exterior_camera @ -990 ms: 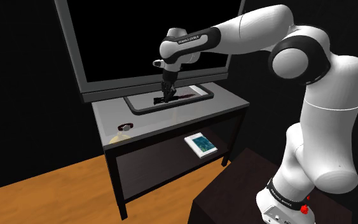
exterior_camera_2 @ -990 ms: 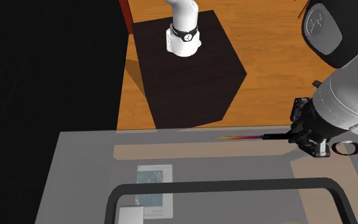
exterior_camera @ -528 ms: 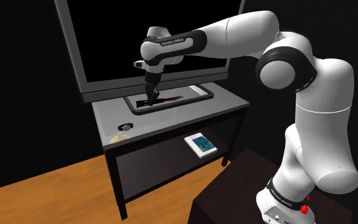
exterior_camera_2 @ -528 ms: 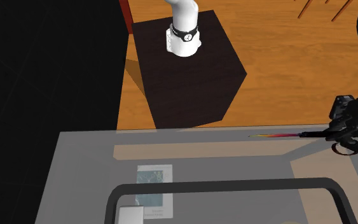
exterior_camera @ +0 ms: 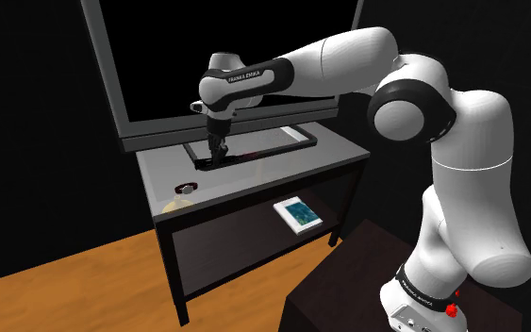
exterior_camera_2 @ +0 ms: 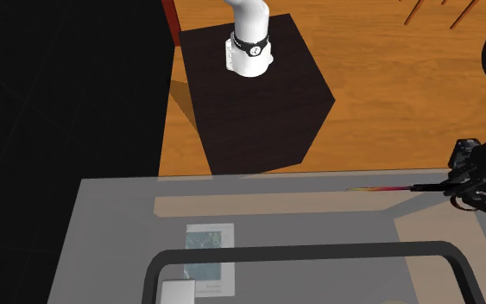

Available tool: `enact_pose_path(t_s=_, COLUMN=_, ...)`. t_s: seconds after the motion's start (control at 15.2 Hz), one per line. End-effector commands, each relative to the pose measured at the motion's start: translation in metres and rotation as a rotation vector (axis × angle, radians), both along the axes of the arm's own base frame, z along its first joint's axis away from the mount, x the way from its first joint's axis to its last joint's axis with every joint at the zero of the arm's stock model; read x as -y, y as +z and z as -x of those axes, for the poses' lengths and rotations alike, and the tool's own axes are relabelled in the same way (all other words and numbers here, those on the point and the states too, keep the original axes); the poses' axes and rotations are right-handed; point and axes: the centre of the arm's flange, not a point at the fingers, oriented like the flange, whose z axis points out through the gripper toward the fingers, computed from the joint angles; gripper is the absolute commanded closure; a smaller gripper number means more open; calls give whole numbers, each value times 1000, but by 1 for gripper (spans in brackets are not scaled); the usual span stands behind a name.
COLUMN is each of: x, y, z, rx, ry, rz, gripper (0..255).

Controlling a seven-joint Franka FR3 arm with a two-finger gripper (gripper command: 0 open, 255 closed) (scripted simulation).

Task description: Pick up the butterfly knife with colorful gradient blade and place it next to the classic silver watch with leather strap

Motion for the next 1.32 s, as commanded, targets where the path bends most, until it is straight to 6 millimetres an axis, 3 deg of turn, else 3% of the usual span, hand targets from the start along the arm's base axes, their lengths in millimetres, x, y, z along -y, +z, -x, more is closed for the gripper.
enact_pose_path(t_s=0.0, x=1, y=-11, z=-1, rx=0, ry=0, rz=0, gripper=255)
enact_pose_path(t_s=0.73, x=1, y=-68, z=-1, rx=0, ry=0, rz=0, gripper=255)
enact_pose_path(t_s=1.19, x=1, y=-68, z=-1, rx=0, ry=0, rz=0, gripper=255)
enact_pose_path(t_s=1.25, x=1, y=-68, z=-1, rx=0, ry=0, rz=0, gripper=0)
